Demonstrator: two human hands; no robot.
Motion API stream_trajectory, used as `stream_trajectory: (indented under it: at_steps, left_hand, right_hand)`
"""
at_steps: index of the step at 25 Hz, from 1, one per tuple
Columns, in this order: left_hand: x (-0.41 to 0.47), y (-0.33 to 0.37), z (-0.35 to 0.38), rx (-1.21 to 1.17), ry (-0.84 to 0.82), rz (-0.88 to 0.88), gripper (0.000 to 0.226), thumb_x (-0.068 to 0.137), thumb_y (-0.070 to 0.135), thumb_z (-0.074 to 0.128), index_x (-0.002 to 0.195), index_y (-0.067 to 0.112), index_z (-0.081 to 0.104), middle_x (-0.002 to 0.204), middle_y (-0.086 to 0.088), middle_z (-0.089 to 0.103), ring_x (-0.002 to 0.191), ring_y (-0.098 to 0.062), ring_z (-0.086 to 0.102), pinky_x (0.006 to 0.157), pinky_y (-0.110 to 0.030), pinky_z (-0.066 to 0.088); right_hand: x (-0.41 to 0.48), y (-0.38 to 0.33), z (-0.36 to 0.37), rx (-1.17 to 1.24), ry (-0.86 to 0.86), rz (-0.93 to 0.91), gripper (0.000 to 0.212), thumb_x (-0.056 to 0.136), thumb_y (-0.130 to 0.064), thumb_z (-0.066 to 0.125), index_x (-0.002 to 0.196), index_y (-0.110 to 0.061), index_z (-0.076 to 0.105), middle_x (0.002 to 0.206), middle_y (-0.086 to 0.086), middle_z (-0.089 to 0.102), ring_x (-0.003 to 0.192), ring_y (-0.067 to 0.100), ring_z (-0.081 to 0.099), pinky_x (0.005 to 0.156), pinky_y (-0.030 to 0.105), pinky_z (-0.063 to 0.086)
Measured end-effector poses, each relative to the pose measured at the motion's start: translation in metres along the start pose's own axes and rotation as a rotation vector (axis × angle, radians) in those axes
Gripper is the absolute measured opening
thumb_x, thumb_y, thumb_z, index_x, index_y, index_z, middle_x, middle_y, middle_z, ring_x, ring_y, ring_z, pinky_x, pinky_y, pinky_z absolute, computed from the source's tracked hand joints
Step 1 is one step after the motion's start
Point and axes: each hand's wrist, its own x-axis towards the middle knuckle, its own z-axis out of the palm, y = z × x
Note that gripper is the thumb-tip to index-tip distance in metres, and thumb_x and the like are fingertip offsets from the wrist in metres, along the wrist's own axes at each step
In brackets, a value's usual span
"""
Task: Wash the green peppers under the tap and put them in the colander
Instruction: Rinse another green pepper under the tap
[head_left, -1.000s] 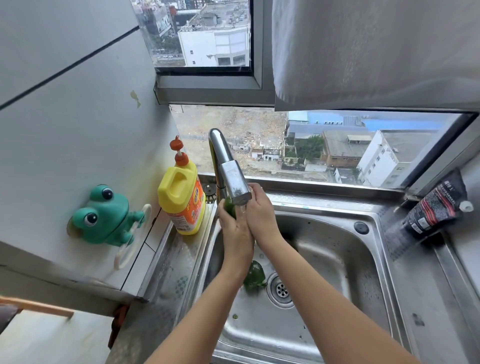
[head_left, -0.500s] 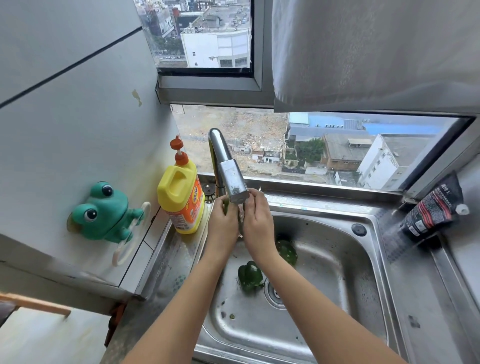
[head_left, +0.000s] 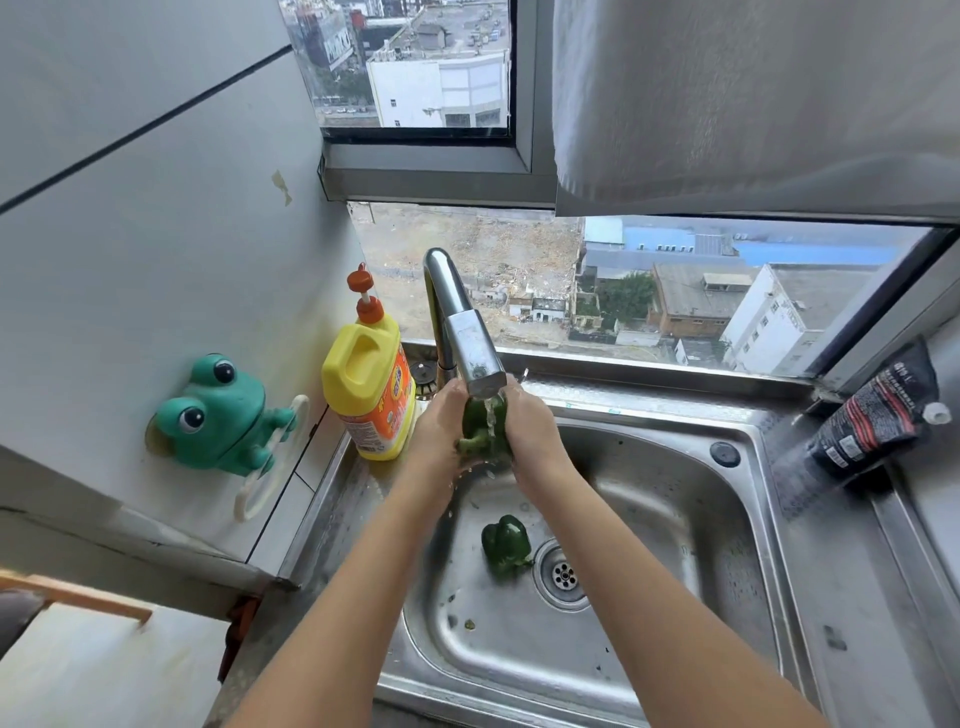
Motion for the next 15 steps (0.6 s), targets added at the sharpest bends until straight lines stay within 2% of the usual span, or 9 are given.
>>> stream_trajectory:
  at_steps: [2, 4, 6, 7, 9, 10, 11, 13, 15]
  left_hand:
    - [0.000, 0.012, -0.006, -0.048, -0.053, -0.232, 0.027, 0.096, 0.033, 0.046, 0.088, 0.018, 0.066, 0.082, -0.011, 0.072, 0.076, -0.024, 0.068, 0.076, -0.043, 0.053]
    - [0.001, 0.014, -0.010, -0.217, -0.044, -0.402, 0.036, 0.093, 0.039, 0.050, 0.074, 0.017, 0.070, 0.068, -0.008, 0.072, 0.063, -0.023, 0.069, 0.063, -0.037, 0.057]
    - [0.001, 0.008, -0.008, -0.472, 0.005, -0.524, 0.035, 0.090, 0.040, 0.053, 0.071, 0.014, 0.067, 0.058, -0.005, 0.068, 0.051, -0.018, 0.068, 0.046, -0.025, 0.055]
    - [-0.001, 0.002, -0.005, -0.565, 0.022, -0.526, 0.032, 0.091, 0.039, 0.052, 0.074, 0.015, 0.065, 0.058, -0.003, 0.068, 0.051, -0.016, 0.068, 0.045, -0.022, 0.054]
    - [-0.002, -0.017, 0.004, -0.633, 0.008, -0.411, 0.031, 0.093, 0.041, 0.048, 0.085, 0.017, 0.066, 0.076, -0.004, 0.070, 0.071, -0.017, 0.070, 0.063, -0.025, 0.057]
    - [-0.001, -0.026, 0.007, -0.572, 0.027, -0.332, 0.031, 0.093, 0.043, 0.048, 0.091, 0.019, 0.067, 0.088, -0.005, 0.071, 0.084, -0.018, 0.069, 0.072, -0.029, 0.055]
    - [0.000, -0.034, 0.008, -0.443, 0.064, -0.243, 0.031, 0.093, 0.045, 0.048, 0.095, 0.021, 0.068, 0.096, -0.005, 0.070, 0.092, -0.020, 0.067, 0.075, -0.031, 0.053]
    - [0.000, -0.038, 0.006, -0.122, 0.158, -0.033, 0.036, 0.090, 0.052, 0.049, 0.101, 0.023, 0.066, 0.097, -0.002, 0.071, 0.092, -0.017, 0.066, 0.070, -0.028, 0.050]
    - [-0.006, -0.037, 0.004, 0.121, 0.152, 0.212, 0.055, 0.081, 0.065, 0.048, 0.107, 0.019, 0.061, 0.098, 0.005, 0.067, 0.091, -0.005, 0.062, 0.078, -0.019, 0.048]
  right_hand:
    - [-0.007, 0.005, 0.000, -0.314, 0.029, -0.374, 0.032, 0.100, -0.016, 0.035, 0.106, 0.001, 0.061, 0.087, -0.004, 0.055, 0.080, 0.011, 0.050, 0.076, 0.017, 0.040]
    - [-0.014, 0.012, 0.001, -0.527, 0.057, -0.822, 0.030, 0.098, -0.012, 0.038, 0.103, 0.002, 0.064, 0.094, 0.001, 0.061, 0.085, 0.014, 0.047, 0.081, 0.010, 0.037]
    - [-0.008, 0.029, 0.000, -0.754, 0.079, -1.146, 0.030, 0.094, -0.018, 0.043, 0.103, -0.004, 0.068, 0.096, 0.009, 0.069, 0.089, 0.019, 0.051, 0.093, 0.026, 0.039]
    - [-0.004, 0.036, -0.002, -0.813, 0.103, -1.169, 0.031, 0.093, -0.023, 0.045, 0.104, -0.007, 0.068, 0.095, 0.009, 0.070, 0.089, 0.021, 0.054, 0.092, 0.032, 0.042]
    - [-0.007, 0.033, -0.001, -0.781, 0.134, -0.869, 0.043, 0.090, -0.038, 0.038, 0.104, -0.008, 0.067, 0.093, 0.008, 0.067, 0.089, 0.023, 0.057, 0.085, 0.031, 0.043]
    - [-0.011, 0.029, 0.000, -0.737, 0.146, -0.677, 0.050, 0.089, -0.044, 0.033, 0.104, -0.008, 0.065, 0.097, 0.009, 0.065, 0.094, 0.023, 0.057, 0.083, 0.029, 0.039]
    - [-0.011, 0.025, 0.003, -0.717, 0.116, -0.527, 0.052, 0.089, -0.045, 0.030, 0.106, -0.008, 0.062, 0.104, 0.010, 0.064, 0.099, 0.023, 0.056, 0.083, 0.029, 0.035]
    - [-0.006, 0.019, 0.003, -0.501, 0.001, -0.287, 0.044, 0.096, -0.035, 0.031, 0.110, -0.004, 0.059, 0.112, 0.014, 0.060, 0.104, 0.026, 0.055, 0.087, 0.031, 0.037]
    - [0.008, 0.002, -0.005, -0.121, -0.057, 0.000, 0.033, 0.099, -0.031, 0.039, 0.100, -0.007, 0.061, 0.097, 0.014, 0.063, 0.087, 0.025, 0.060, 0.081, 0.035, 0.047]
